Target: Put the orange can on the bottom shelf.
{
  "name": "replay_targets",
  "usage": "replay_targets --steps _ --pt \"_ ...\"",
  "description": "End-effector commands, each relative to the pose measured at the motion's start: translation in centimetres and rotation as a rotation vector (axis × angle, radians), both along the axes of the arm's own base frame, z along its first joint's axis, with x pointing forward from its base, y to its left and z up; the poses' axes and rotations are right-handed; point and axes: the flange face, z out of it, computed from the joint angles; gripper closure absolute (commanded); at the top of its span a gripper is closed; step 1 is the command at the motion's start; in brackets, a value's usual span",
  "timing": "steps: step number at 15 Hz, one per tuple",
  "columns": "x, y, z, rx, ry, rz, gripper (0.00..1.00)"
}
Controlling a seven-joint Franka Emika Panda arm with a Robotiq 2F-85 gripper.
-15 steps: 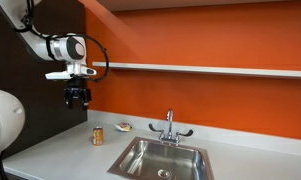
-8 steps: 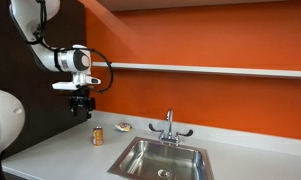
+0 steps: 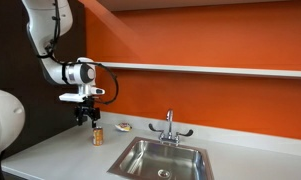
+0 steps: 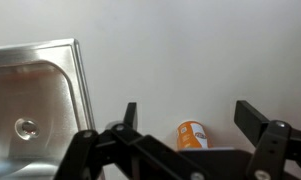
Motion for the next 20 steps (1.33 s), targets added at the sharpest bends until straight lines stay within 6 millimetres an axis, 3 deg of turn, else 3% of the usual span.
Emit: replay_targets --steps 1,11,20 --pt "1.9 -0.1 -2.0 -0.005 -0.008 0.004 0.0" --pt "4.0 3.1 -6.2 0.018 0.01 0.045 0.0" --pt "3.7 3.7 -8.8 0.012 0.01 0.026 0.0"
